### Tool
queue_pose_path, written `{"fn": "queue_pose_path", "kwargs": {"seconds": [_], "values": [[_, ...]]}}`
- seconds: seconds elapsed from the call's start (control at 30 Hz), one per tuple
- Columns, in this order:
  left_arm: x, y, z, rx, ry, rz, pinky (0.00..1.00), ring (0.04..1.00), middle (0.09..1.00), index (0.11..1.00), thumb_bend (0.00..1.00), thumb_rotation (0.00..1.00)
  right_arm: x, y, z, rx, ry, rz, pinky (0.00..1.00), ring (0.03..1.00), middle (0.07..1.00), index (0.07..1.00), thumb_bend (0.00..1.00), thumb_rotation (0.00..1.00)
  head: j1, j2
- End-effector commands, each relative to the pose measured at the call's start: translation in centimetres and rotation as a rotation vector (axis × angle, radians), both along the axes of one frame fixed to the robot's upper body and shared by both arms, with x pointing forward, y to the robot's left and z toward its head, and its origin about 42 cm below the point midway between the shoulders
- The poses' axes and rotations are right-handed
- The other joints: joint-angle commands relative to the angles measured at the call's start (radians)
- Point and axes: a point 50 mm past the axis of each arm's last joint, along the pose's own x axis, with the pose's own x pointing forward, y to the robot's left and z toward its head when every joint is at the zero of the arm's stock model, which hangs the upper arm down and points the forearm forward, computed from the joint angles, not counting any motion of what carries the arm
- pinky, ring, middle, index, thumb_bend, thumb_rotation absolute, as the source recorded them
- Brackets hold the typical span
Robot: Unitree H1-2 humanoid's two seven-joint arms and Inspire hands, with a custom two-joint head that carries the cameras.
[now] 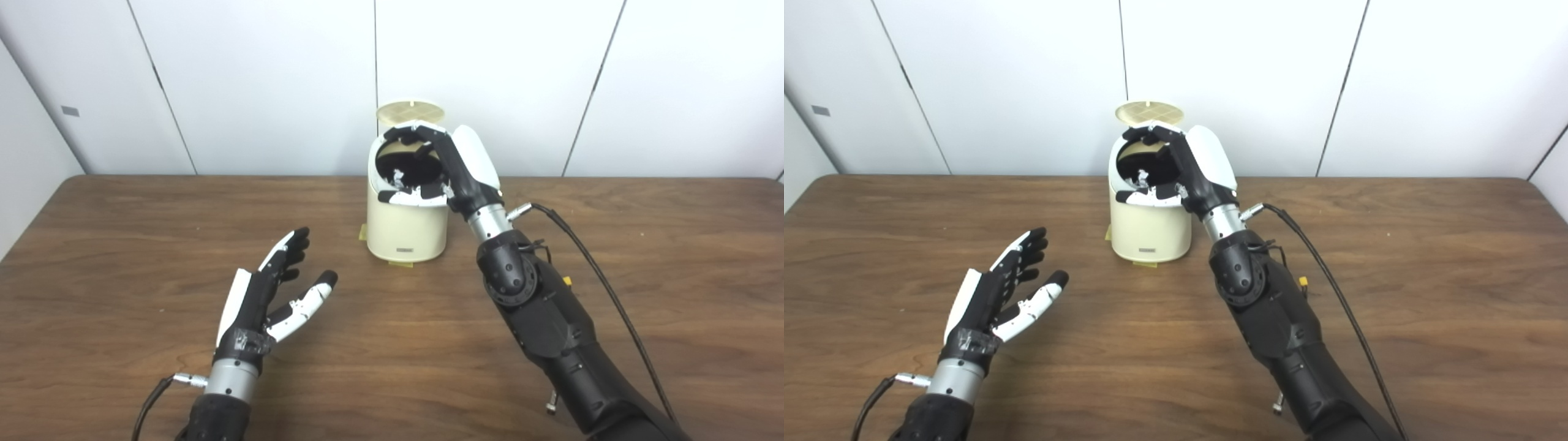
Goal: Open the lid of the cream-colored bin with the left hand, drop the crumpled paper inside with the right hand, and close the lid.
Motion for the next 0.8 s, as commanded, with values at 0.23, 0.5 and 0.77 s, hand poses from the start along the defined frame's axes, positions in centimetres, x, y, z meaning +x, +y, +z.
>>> {"fn": "queue_pose_path", "kwargs": {"seconds": [0.23, 0.5, 0.77], "values": [[0.6, -0.4, 1.1, -0.003, -0.066, -0.014, 0.86, 0.896, 0.904, 0.952, 0.61, 0.47, -0.1, -0.6, 3.0, 0.123, -0.152, -0.042, 0.33, 0.410, 0.512, 0.487, 0.50, 0.00, 0.000, -0.002], [0.8, -0.6, 0.7, 0.000, -0.059, -0.019, 0.84, 0.890, 0.906, 0.948, 0.61, 0.47, -0.7, -0.7, 4.1, 0.275, -0.143, -0.030, 0.31, 0.418, 0.506, 0.502, 0.50, 0.00, 0.002, -0.013], [1.1, -0.5, 0.6, -0.013, -0.074, -0.011, 0.86, 0.890, 0.902, 0.945, 0.61, 0.47, -2.7, -4.0, 4.8, 0.279, -0.179, -0.113, 0.29, 0.417, 0.513, 0.514, 0.50, 0.00, -0.007, -0.024]]}}
